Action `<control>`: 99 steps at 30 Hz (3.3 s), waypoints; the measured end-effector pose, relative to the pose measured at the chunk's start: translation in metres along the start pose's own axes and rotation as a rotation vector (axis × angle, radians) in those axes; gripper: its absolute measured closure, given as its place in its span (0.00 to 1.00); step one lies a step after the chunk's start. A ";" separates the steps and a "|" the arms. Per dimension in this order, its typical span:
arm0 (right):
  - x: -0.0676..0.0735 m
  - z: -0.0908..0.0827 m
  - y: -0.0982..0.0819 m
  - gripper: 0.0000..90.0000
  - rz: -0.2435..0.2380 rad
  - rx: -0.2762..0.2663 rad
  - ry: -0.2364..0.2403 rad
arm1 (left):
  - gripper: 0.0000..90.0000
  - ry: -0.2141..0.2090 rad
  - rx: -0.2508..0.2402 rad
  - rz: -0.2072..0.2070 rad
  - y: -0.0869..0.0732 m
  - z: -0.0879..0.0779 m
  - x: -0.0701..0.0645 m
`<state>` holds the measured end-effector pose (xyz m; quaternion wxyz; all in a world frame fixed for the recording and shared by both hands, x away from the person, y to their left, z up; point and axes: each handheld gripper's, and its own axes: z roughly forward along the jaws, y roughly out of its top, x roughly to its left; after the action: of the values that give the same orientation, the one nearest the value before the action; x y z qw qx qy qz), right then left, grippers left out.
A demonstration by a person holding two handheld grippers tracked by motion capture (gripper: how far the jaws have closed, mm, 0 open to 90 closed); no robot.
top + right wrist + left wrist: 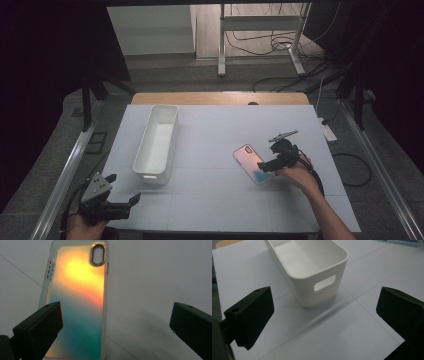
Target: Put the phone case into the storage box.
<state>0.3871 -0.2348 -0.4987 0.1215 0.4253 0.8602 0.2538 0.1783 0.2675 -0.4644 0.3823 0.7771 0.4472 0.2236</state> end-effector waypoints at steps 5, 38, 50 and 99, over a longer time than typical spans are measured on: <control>0.001 0.008 -0.003 0.00 -0.008 0.035 0.001 | 0.03 0.000 0.000 0.001 0.000 0.000 0.000; -0.002 0.000 -0.002 0.82 -0.022 0.102 0.076 | 0.03 0.003 0.004 0.009 0.000 0.000 -0.001; 0.001 -0.001 0.001 0.98 0.001 0.127 0.068 | 0.03 0.007 0.009 0.019 0.001 0.001 -0.002; 0.014 -0.040 0.002 0.98 -0.032 -0.069 0.077 | 0.00 -0.037 -0.011 -0.028 0.000 -0.001 0.004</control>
<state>0.3632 -0.2364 -0.4634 0.1067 0.3971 0.8617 0.2974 0.1801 0.2714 -0.4635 0.3980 0.7726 0.4496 0.2062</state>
